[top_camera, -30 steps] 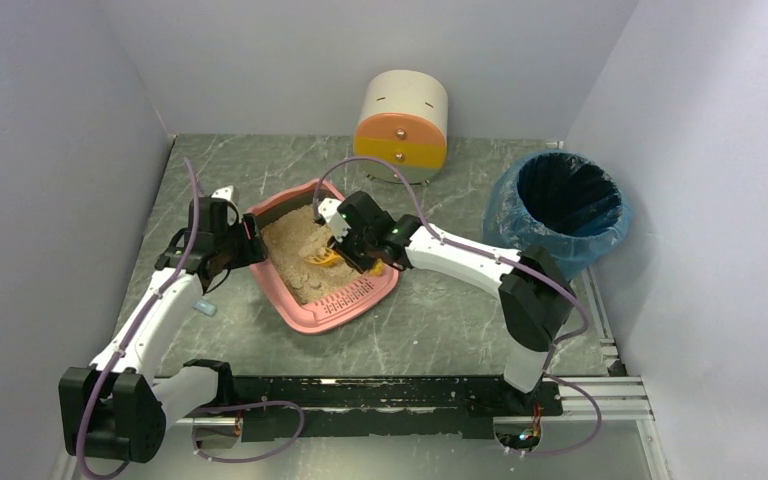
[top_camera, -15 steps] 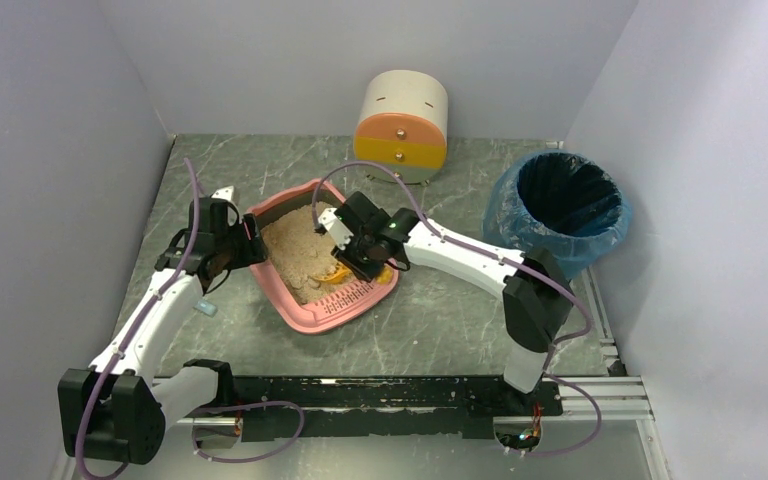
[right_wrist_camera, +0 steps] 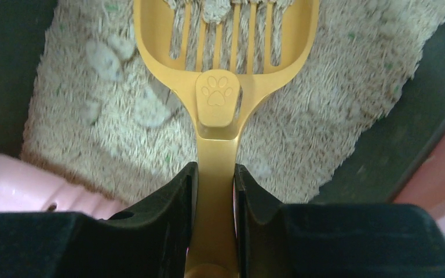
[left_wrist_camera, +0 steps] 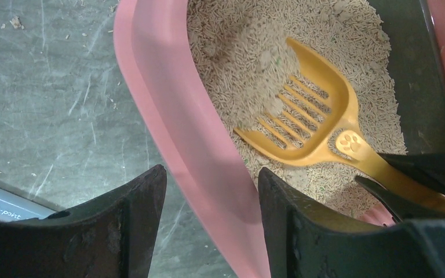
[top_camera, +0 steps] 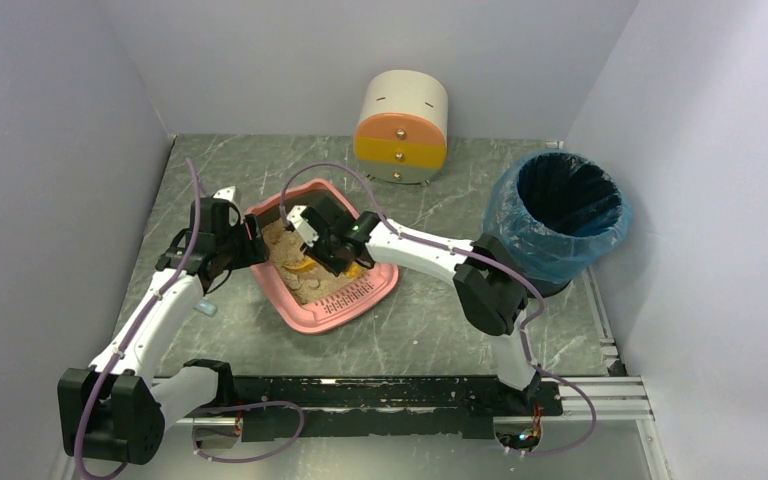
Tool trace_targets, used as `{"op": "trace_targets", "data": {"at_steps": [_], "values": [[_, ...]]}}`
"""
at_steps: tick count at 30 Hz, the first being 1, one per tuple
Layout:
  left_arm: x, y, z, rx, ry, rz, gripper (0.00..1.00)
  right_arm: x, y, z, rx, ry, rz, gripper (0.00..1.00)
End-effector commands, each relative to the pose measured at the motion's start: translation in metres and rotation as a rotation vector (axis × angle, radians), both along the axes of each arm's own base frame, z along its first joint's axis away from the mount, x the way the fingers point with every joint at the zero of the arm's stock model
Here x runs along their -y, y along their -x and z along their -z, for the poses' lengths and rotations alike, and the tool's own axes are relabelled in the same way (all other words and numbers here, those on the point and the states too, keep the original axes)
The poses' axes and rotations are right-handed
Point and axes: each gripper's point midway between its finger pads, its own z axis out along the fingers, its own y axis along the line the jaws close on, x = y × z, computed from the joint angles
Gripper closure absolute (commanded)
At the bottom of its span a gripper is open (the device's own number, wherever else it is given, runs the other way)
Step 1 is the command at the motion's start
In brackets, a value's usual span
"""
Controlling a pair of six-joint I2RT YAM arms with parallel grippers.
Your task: Clean the litter box
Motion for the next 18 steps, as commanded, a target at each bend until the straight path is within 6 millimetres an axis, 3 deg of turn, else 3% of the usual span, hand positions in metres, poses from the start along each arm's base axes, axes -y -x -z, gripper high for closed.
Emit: {"op": "trace_targets", "data": {"at_steps": [1, 7, 18], "values": [[0.0, 0.0, -0.001, 0.007, -0.017, 0.003, 0.36, -0.03, -0.031, -0.015, 0.159, -0.163, 0.049, 1.0], [0.003, 0.001, -0.003, 0.012, -0.013, 0.011, 0.37, -0.039, -0.044, -0.015, 0.253, -0.292, 0.091, 1.0], [0.006, 0.004, -0.002, 0.006, -0.029, 0.009, 0.36, -0.041, -0.045, -0.007, 0.315, -0.47, 0.145, 1.0]]}}
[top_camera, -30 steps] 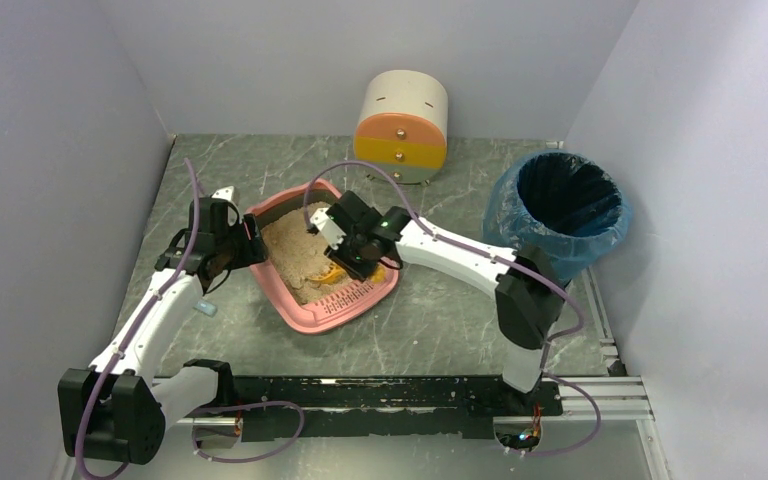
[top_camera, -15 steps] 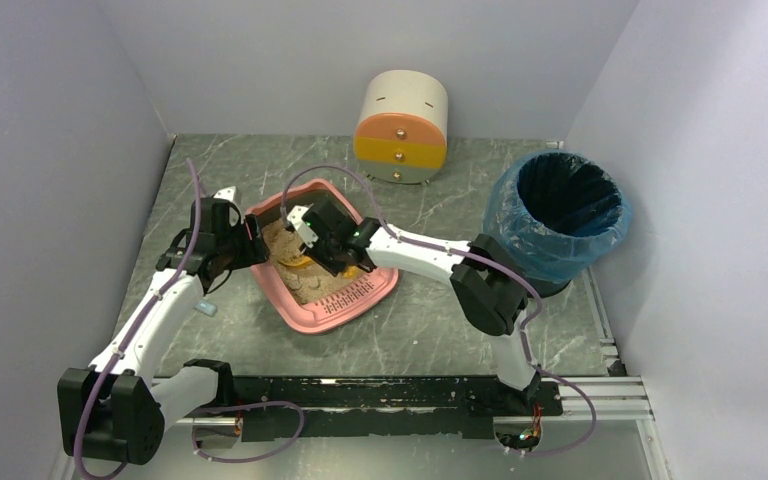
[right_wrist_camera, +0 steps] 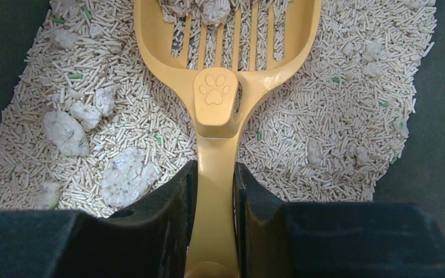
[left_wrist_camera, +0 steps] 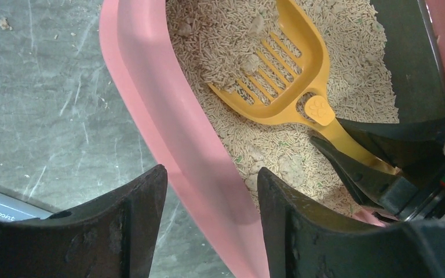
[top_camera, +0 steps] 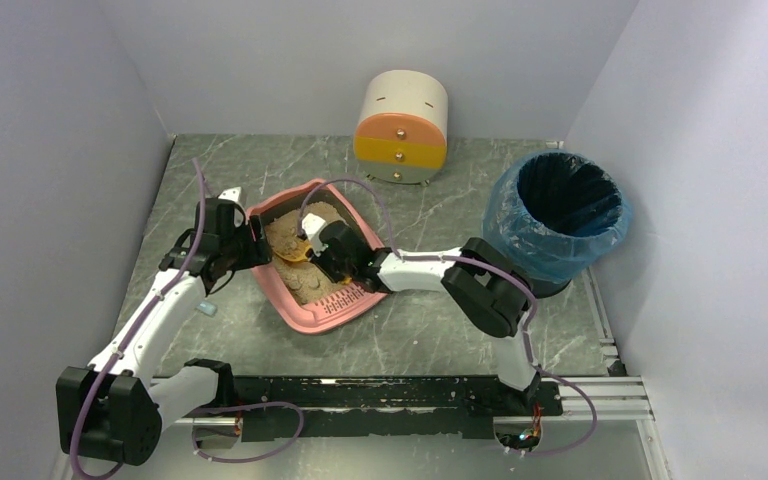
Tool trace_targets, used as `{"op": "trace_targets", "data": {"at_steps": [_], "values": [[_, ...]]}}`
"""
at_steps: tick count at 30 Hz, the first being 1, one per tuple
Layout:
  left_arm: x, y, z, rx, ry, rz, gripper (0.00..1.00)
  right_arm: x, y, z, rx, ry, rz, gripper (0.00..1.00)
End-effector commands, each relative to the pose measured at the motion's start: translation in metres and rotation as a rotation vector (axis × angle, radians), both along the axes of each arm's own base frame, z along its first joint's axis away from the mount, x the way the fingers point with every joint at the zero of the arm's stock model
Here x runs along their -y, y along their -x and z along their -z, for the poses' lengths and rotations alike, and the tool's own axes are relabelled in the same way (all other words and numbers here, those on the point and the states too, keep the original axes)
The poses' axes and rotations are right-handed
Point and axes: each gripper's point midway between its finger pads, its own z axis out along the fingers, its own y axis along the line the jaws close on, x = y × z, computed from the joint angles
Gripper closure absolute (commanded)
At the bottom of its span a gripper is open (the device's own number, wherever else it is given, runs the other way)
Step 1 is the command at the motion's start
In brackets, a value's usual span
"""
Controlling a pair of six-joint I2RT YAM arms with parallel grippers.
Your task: Clean the litter box
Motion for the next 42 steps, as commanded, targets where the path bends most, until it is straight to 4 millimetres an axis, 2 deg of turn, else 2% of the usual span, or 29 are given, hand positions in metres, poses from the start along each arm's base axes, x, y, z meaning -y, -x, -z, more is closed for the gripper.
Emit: {"op": "trace_targets", "data": {"at_steps": [1, 7, 16, 27, 32, 36, 42], "values": [[-0.003, 0.002, -0.002, 0.006, -0.025, -0.019, 0.36, -0.018, -0.016, -0.045, 0.113, -0.21, 0.042, 1.0], [-0.001, 0.003, -0.004, 0.015, -0.026, -0.019, 0.36, -0.016, -0.017, -0.05, 0.122, -0.292, 0.051, 1.0], [-0.001, 0.004, -0.013, 0.041, -0.029, -0.025, 0.36, 0.004, -0.005, -0.06, 0.179, -0.318, 0.029, 1.0], [-0.004, 0.006, -0.052, 0.183, 0.001, -0.049, 0.32, 0.034, 0.002, -0.091, 0.251, -0.259, 0.033, 1.0], [-0.003, 0.006, -0.068, 0.245, 0.014, -0.035, 0.29, 0.049, 0.009, -0.097, 0.255, -0.217, 0.031, 1.0], [0.001, 0.007, -0.078, 0.288, 0.021, -0.005, 0.28, 0.065, 0.021, -0.093, 0.236, -0.151, 0.01, 1.0], [-0.005, 0.002, -0.088, 0.345, -0.019, -0.003, 0.17, 0.079, 0.03, -0.094, 0.27, -0.116, -0.012, 1.0]]}}
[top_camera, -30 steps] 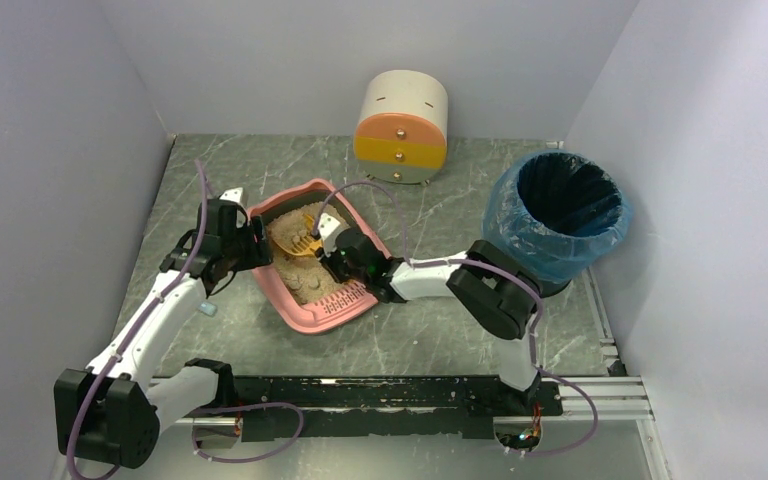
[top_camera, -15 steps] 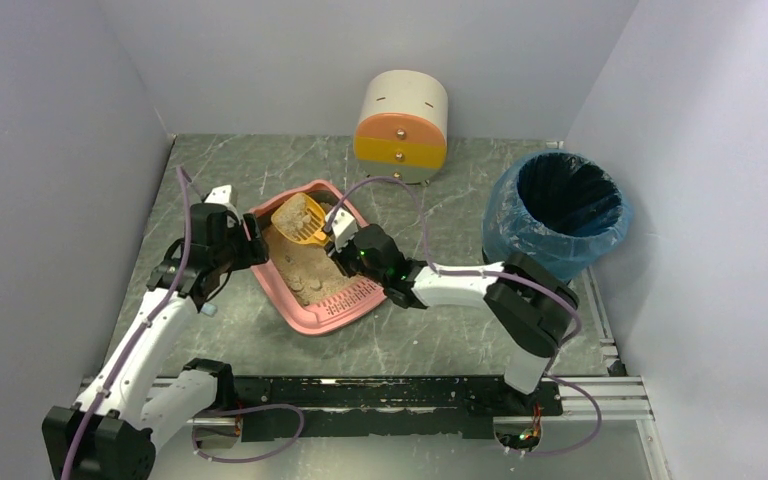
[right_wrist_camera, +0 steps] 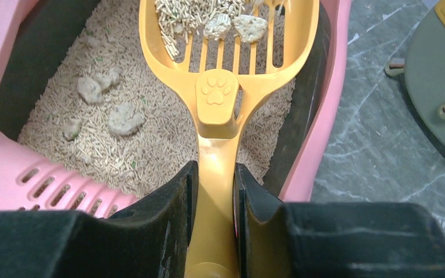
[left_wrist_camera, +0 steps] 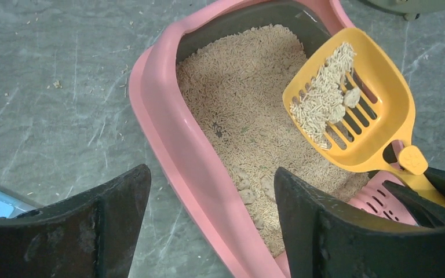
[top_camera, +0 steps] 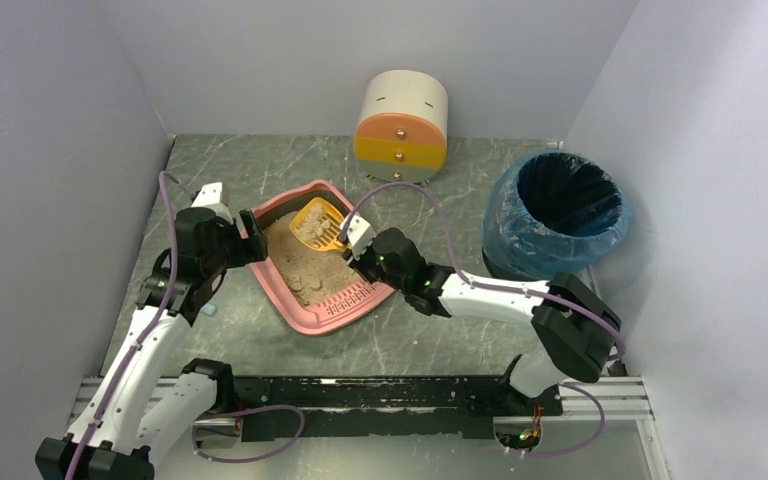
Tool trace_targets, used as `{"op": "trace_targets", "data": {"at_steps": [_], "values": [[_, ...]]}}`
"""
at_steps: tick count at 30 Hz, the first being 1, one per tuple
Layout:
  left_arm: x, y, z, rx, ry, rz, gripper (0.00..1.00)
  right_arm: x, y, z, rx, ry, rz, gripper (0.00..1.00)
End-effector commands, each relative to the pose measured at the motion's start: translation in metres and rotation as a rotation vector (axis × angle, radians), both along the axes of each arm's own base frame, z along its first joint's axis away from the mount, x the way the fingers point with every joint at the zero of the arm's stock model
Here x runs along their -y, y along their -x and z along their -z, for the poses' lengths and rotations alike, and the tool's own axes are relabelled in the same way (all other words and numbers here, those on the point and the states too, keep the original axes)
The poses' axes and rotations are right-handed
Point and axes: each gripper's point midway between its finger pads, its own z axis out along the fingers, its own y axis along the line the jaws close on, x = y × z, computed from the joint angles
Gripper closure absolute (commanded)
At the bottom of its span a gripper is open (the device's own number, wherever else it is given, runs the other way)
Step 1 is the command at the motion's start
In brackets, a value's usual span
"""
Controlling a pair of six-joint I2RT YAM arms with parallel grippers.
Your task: Clean the litter box
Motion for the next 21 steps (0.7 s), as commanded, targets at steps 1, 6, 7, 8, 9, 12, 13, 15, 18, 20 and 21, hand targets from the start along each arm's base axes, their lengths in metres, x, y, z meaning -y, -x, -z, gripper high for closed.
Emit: {"op": "trace_targets", "data": {"at_steps": [1, 6, 7, 8, 9, 12, 13, 15, 18, 20, 21], "values": [[-0.001, -0.009, -0.022, 0.093, -0.028, 0.013, 0.12, 0.01, 0.003, -0.001, 0.047, 0.061, -0.001, 1.0], [-0.007, -0.01, -0.031, 0.116, -0.083, 0.019, 0.03, 0.009, 0.004, -0.005, 0.115, 0.126, 0.012, 1.0], [-0.009, -0.01, -0.033, 0.124, -0.104, 0.025, 0.03, 0.01, 0.004, -0.006, 0.135, 0.147, 0.014, 1.0], [-0.011, -0.009, -0.036, 0.138, -0.117, 0.023, 0.03, 0.011, 0.004, -0.008, 0.155, 0.163, 0.018, 1.0], [-0.013, -0.008, -0.037, 0.151, -0.124, 0.016, 0.03, 0.012, 0.003, -0.01, 0.176, 0.183, 0.025, 1.0], [-0.018, -0.006, -0.045, 0.221, -0.119, -0.014, 0.03, 0.016, 0.001, -0.018, 0.233, 0.231, 0.051, 1.0], [-0.021, -0.004, -0.044, 0.233, -0.115, -0.031, 0.03, 0.017, 0.001, -0.021, 0.251, 0.241, 0.055, 1.0], [-0.026, -0.002, -0.04, 0.225, -0.101, -0.075, 0.03, 0.019, 0.001, -0.028, 0.283, 0.251, 0.061, 1.0], [-0.025, 0.0, -0.046, 0.196, -0.16, -0.026, 0.03, 0.021, 0.003, -0.033, 0.322, 0.278, 0.057, 1.0], [-0.031, 0.0, -0.048, 0.177, -0.18, -0.051, 0.03, 0.022, 0.005, -0.036, 0.349, 0.303, 0.054, 1.0], [-0.032, 0.0, -0.047, 0.177, -0.182, -0.057, 0.03, 0.022, 0.006, -0.039, 0.368, 0.31, 0.053, 1.0]]}}
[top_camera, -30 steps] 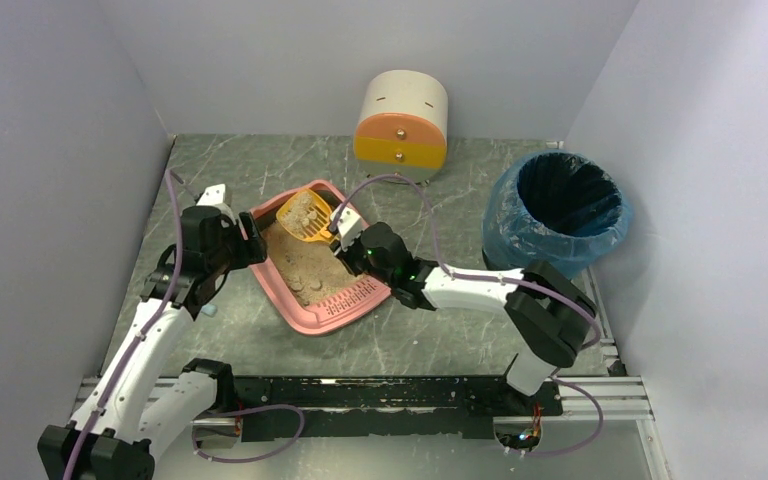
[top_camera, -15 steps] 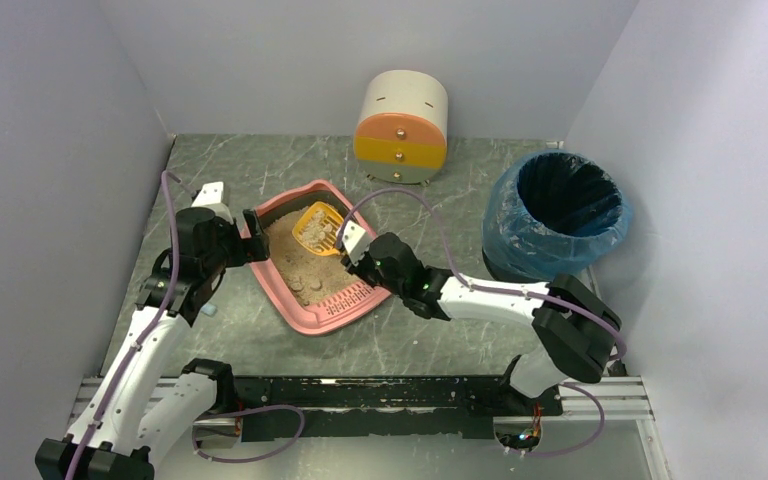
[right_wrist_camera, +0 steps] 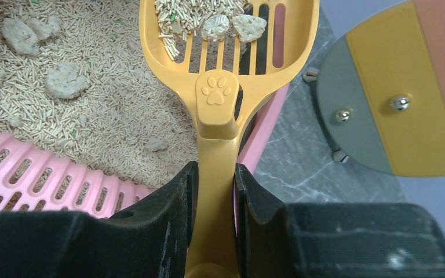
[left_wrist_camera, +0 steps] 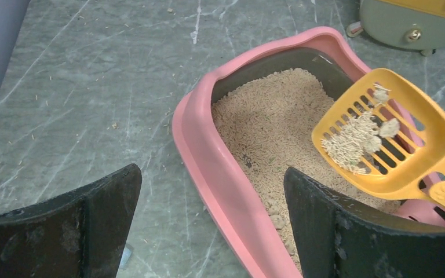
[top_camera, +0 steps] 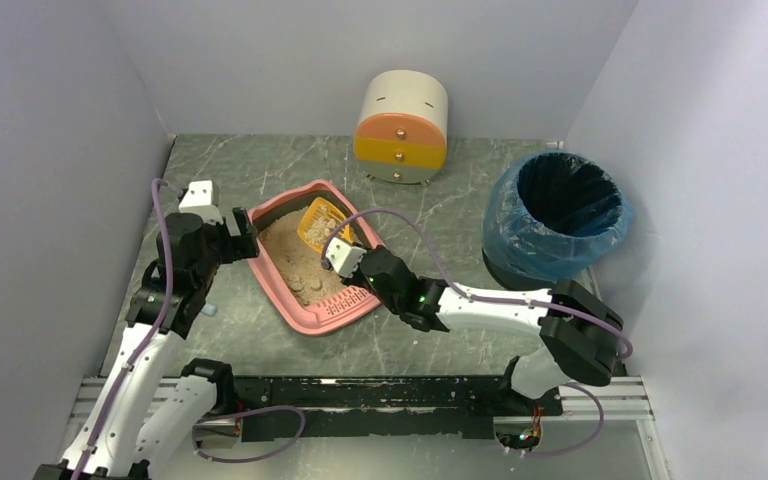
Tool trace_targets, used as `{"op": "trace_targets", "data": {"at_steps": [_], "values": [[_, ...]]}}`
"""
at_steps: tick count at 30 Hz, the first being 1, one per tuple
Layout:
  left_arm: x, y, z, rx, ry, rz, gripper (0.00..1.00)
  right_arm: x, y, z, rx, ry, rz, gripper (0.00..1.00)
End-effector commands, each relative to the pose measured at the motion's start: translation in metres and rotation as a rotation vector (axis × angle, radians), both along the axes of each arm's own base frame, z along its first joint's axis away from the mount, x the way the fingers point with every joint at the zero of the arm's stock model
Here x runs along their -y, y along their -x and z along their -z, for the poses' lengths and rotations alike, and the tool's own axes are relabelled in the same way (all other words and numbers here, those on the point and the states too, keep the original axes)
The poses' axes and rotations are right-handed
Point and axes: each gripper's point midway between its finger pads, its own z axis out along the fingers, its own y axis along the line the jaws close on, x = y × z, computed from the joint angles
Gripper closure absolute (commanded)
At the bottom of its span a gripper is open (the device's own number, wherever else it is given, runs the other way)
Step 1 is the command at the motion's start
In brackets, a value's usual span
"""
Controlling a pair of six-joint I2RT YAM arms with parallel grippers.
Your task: Clean the litter box
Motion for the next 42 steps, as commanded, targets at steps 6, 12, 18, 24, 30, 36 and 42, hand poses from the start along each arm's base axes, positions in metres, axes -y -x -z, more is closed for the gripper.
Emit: {"op": "trace_targets", "data": {"at_steps": [6, 12, 18, 24, 30, 36, 42], "values": [[-0.01, 0.002, -0.014, 0.036, -0.035, -0.037, 0.03, 0.006, 0.001, -0.036, 0.184, 0.07, 0.007, 1.0], [-0.012, 0.002, -0.013, 0.032, -0.04, -0.048, 0.03, 0.008, 0.003, -0.042, 0.243, 0.097, 0.002, 1.0], [-0.012, 0.002, -0.011, 0.025, -0.045, -0.05, 0.03, 0.005, 0.004, -0.042, 0.243, 0.086, -0.001, 1.0], [-0.012, 0.002, -0.01, 0.025, -0.045, -0.05, 0.03, -0.008, 0.011, -0.031, 0.013, -0.079, 0.019, 1.0], [-0.012, 0.001, -0.01, 0.026, -0.045, -0.046, 0.03, -0.015, 0.026, -0.022, -0.228, -0.257, -0.017, 1.0], [-0.012, 0.001, -0.009, 0.019, -0.047, -0.046, 0.03, -0.011, 0.029, -0.02, -0.325, -0.333, -0.019, 1.0], [-0.011, 0.0, -0.008, 0.016, -0.046, -0.045, 0.03, -0.008, 0.028, -0.021, -0.567, -0.504, 0.0, 1.0]]}}
